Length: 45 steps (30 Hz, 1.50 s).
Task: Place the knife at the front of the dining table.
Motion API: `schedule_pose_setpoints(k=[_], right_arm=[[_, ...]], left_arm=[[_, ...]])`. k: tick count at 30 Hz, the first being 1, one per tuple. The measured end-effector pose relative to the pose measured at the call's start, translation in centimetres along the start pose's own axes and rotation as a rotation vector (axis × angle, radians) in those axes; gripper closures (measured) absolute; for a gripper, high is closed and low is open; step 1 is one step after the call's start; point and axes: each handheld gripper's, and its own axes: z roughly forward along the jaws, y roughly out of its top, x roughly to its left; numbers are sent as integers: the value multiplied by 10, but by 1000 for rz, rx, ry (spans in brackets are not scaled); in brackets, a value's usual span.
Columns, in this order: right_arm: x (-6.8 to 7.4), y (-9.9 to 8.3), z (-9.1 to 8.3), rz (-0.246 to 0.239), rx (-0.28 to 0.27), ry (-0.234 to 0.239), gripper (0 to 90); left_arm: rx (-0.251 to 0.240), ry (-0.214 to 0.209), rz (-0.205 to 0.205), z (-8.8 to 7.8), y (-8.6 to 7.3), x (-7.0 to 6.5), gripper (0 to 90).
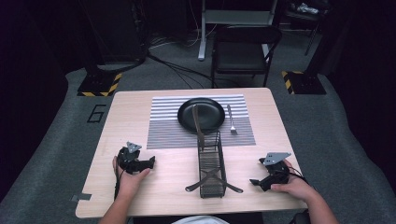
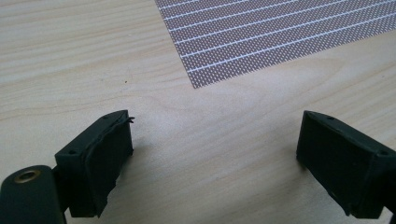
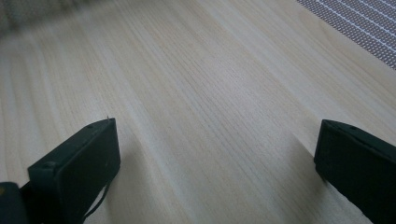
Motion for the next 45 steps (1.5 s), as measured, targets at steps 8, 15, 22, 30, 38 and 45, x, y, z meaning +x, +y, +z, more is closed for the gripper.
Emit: schedule_pose_setpoints(k=[8, 15, 22, 30, 38, 45], right_arm=[[0, 0, 0, -2, 0, 0, 0], [0, 0, 0, 2, 1, 0, 0], [0, 0, 0, 2, 0, 0, 0], [0, 0, 0, 2, 0, 0, 0], [0, 0, 0, 2, 0, -1, 0], [0, 0, 0, 2, 0, -1, 0]], left_arm=[[-2, 6, -3, 0, 0, 0, 109], [-2, 3, -1, 0, 1, 1, 140], [-13, 5, -9, 0, 0, 0, 163], [-21, -7, -1, -3, 1, 1, 281], [-40, -58, -9, -15, 8, -4, 433], [-61, -84, -15, -28, 18, -10, 431]])
